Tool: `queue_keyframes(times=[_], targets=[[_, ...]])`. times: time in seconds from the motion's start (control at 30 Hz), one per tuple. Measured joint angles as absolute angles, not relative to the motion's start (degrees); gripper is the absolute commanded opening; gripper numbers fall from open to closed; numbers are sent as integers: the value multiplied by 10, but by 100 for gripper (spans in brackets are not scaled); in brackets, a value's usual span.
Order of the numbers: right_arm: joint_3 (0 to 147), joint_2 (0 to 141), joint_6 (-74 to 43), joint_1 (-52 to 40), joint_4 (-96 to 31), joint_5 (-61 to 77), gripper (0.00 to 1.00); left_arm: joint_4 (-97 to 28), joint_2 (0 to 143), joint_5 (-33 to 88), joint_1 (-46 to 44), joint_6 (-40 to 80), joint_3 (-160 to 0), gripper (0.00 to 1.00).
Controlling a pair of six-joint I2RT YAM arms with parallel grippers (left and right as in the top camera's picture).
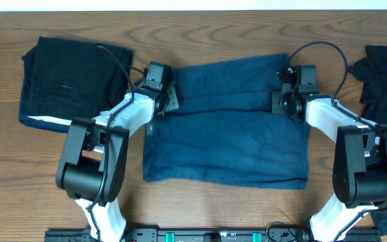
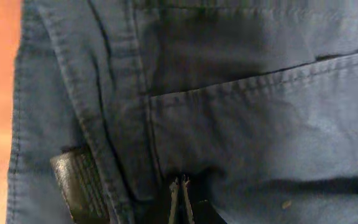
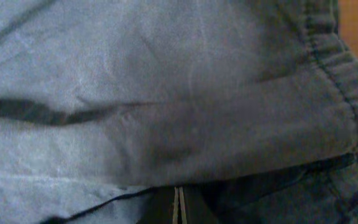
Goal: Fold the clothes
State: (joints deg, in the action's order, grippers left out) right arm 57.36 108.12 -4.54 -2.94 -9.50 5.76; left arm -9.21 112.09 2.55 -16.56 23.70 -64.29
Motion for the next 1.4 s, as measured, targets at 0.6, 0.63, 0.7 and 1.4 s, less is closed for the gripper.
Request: queue_keyframes(times=[0.6, 0.63, 0.7, 1.4], targets=[[605, 1115, -50, 3, 29, 36, 28, -42, 1159, 26, -166, 153, -715, 7], [613, 1109, -52, 5, 8, 36, 33, -73, 1139, 25, -166, 149, -724, 10], [637, 1077, -50, 9, -63, 34, 42, -130, 1085, 26, -166, 142, -740, 15], [617, 880, -63, 139, -410, 17, 95, -338, 1095, 108, -116, 130, -772, 56]])
